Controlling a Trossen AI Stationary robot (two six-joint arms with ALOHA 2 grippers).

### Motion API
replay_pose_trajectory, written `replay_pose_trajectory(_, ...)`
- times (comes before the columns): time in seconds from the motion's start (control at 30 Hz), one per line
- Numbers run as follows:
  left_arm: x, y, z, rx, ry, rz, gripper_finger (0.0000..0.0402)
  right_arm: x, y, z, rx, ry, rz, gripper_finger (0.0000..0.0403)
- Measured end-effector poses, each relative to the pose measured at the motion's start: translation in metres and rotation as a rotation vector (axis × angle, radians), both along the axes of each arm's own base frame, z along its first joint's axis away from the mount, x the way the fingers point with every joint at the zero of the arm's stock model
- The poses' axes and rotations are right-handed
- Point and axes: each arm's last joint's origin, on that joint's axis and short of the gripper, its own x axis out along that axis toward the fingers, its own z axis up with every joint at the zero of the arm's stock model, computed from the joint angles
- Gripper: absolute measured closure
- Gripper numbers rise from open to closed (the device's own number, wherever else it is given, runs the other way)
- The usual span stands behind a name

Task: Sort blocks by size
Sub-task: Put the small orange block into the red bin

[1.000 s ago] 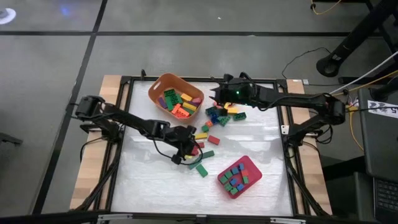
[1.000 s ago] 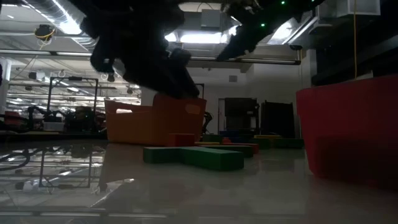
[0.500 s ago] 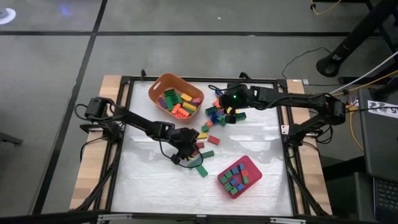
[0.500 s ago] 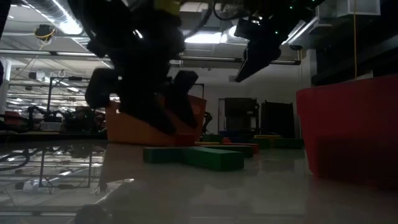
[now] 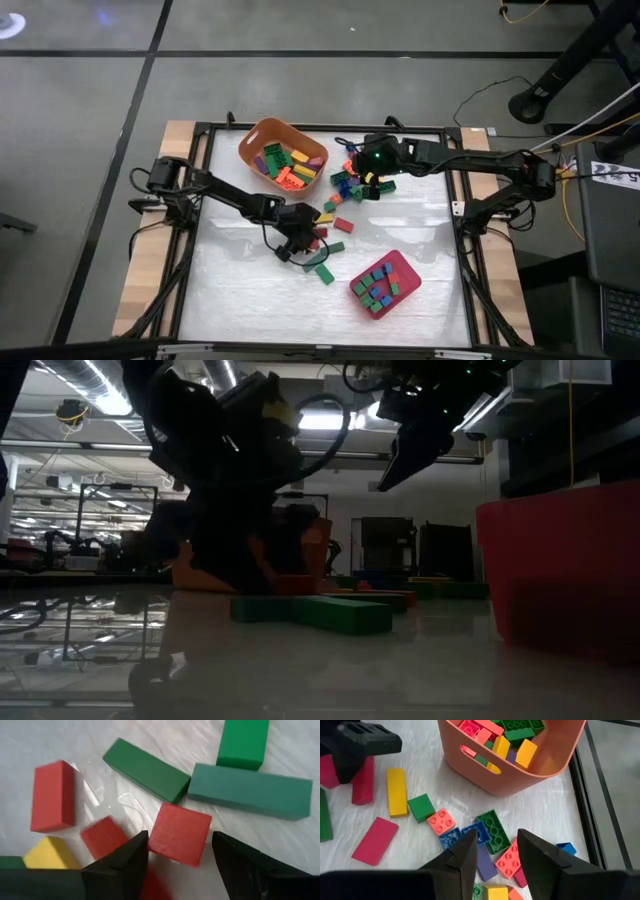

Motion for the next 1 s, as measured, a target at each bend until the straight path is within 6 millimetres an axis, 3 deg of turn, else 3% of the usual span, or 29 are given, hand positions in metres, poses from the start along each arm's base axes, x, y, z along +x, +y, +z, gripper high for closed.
replay_pose_trajectory(0.1,-0.001,0.000,0.001,0.000,0.003,-0.002,0.0214,-0.001,0.000,0.000,0.002,0.007,0.000,0.0262)
replay_pose_trajectory(0.3,0.000,-0.002,0.001,-0.017,0.000,0.015,0.0286,-0.005,0.001,-0.004,0.018,0.067,0.000,0.0262)
replay_pose_trajectory(0.5,0.012,-0.002,0.015,-0.092,-0.041,0.097,0.0286,-0.017,0.005,-0.013,0.098,0.203,-0.040,0.0262)
replay_pose_trajectory(0.73,0.040,-0.008,0.053,-0.305,-0.387,0.170,0.0286,-0.030,0.009,-0.020,0.173,0.351,-0.101,0.0262)
replay_pose_trajectory(0.83,0.051,-0.019,0.063,-0.413,-0.513,0.156,0.0284,-0.030,0.008,-0.019,0.170,0.346,-0.099,0.0262)
replay_pose_trajectory(1.0,0.076,-0.052,0.063,-0.489,-0.600,0.080,0.0284,-0.027,0.008,-0.019,0.163,0.320,-0.096,0.0262)
